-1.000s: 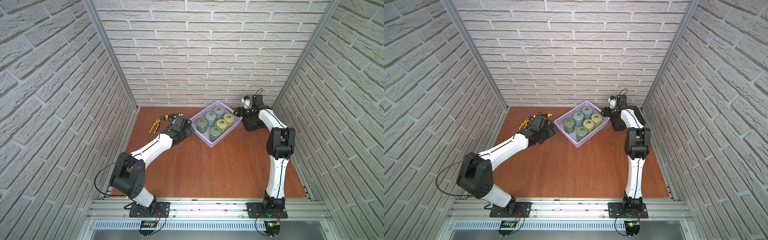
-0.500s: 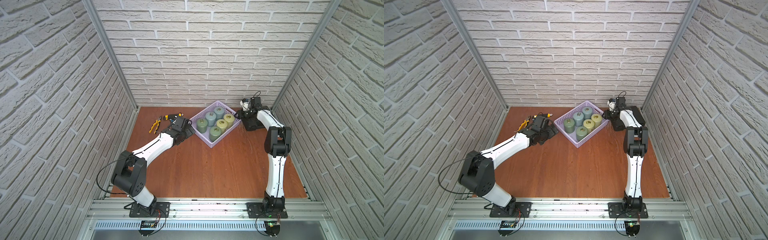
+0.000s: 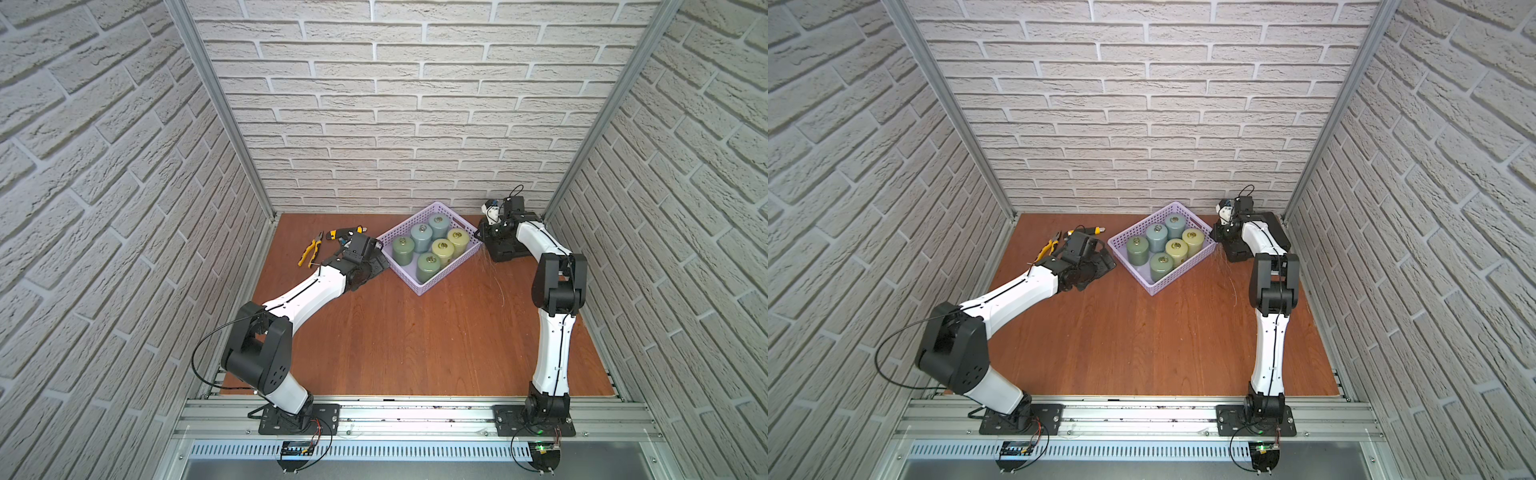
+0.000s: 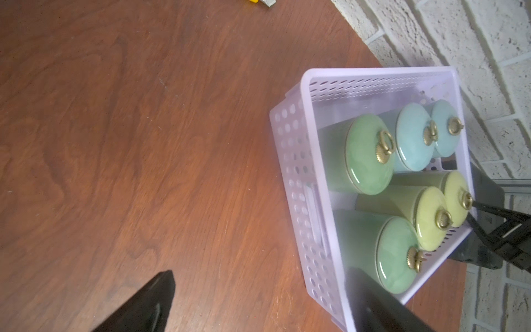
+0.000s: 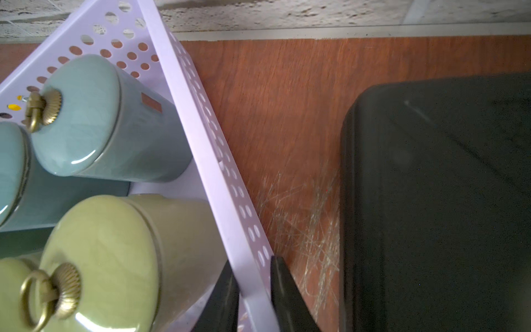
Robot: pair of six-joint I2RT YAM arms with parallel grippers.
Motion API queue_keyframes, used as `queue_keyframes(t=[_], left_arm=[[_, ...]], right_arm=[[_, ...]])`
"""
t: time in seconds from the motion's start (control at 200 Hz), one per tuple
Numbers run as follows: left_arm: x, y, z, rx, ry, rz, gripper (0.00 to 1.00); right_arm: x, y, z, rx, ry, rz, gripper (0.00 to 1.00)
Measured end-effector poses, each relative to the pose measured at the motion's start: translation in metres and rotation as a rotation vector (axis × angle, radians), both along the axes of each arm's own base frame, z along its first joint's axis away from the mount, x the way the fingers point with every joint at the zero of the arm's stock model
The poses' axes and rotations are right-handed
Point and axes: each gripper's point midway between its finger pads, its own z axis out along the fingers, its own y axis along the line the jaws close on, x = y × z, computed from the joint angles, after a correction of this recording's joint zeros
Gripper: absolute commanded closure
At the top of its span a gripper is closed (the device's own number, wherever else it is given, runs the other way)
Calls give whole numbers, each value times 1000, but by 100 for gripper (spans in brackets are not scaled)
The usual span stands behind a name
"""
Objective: Take the tea canister out of the basket
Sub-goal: Move the basket to the center of the board.
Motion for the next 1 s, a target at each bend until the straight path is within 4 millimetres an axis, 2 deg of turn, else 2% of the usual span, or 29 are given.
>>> queue_keyframes(t=[0.24, 0.495, 0.575, 0.86, 1.0], left_arm=[[-6, 16, 4, 37, 3, -12, 2], [-8, 22, -1, 70, 12, -56, 8], [-8, 22, -6, 82, 22, -78, 12], [0, 25, -43, 105, 110, -132, 28], [10, 27, -43, 95, 108, -147, 36]], right_arm=[[-44, 19, -2, 1, 67, -14, 80], [-87, 44, -2, 8, 136, -49, 83], [-98, 51, -1, 14, 156, -70, 84], [-132, 70, -2, 57, 212, -143, 84], [-141, 73, -2, 68, 225, -163, 85]])
